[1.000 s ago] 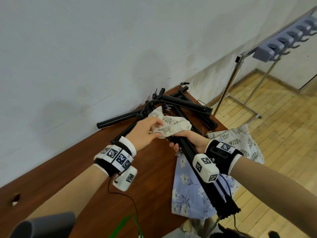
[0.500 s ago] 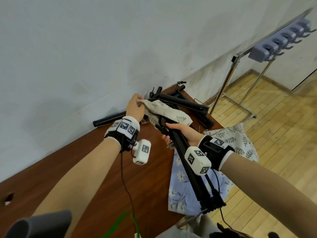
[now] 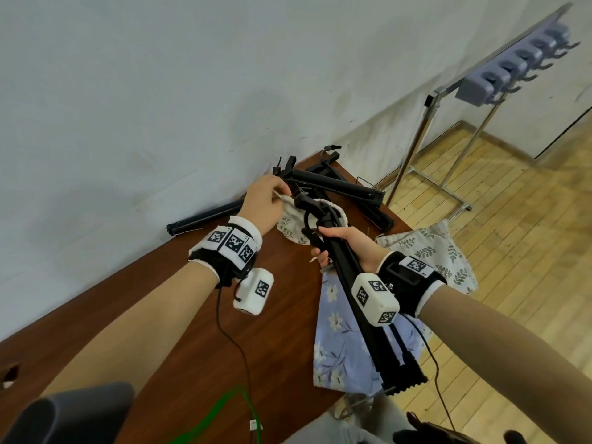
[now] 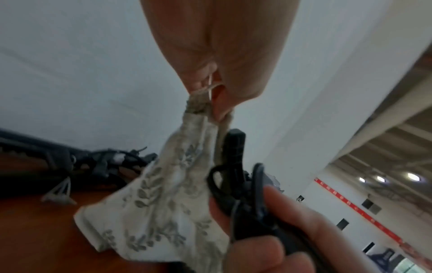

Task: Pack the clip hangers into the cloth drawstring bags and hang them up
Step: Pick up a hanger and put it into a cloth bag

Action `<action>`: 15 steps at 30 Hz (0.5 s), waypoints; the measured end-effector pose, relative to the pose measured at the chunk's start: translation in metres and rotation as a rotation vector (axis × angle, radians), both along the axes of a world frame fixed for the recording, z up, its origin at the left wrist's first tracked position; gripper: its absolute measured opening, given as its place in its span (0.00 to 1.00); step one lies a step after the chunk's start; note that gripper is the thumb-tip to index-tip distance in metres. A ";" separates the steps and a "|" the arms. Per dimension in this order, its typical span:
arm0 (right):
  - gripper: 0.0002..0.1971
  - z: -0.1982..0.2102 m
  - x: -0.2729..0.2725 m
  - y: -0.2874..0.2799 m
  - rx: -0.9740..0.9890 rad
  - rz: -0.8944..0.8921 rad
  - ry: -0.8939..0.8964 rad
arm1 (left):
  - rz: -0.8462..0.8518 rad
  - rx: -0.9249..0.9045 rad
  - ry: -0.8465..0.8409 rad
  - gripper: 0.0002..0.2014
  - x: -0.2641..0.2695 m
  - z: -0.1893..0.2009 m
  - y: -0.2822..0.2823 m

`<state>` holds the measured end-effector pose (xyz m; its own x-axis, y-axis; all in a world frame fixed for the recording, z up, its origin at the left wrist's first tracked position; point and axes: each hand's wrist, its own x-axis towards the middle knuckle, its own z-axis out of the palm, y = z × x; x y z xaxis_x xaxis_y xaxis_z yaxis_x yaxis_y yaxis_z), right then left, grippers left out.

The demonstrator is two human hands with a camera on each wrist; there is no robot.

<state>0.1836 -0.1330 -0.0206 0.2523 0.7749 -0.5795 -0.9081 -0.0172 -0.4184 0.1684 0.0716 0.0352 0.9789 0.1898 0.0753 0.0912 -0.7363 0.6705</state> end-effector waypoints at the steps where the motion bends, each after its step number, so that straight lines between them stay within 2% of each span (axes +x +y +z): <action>1: 0.13 -0.002 -0.002 0.001 -0.015 0.025 -0.032 | 0.056 -0.037 0.032 0.12 0.000 -0.001 -0.004; 4: 0.16 -0.007 -0.012 0.007 -0.089 0.095 -0.124 | 0.183 -0.098 0.092 0.06 -0.001 -0.009 -0.009; 6: 0.16 -0.011 -0.018 0.009 -0.101 0.119 -0.146 | 0.274 -0.176 0.133 0.08 0.000 -0.013 -0.006; 8: 0.15 -0.013 -0.024 0.010 -0.087 0.150 -0.159 | 0.286 -0.197 0.126 0.10 -0.002 -0.015 -0.003; 11: 0.12 -0.014 -0.032 0.013 -0.078 0.184 -0.225 | 0.021 -0.254 0.132 0.10 -0.016 -0.007 -0.010; 13: 0.10 -0.012 -0.036 0.015 -0.091 0.188 -0.313 | -0.158 -0.182 0.195 0.08 -0.028 0.000 -0.018; 15: 0.07 -0.012 -0.037 0.015 -0.079 0.163 -0.361 | -0.235 -0.123 0.172 0.05 -0.034 0.006 -0.021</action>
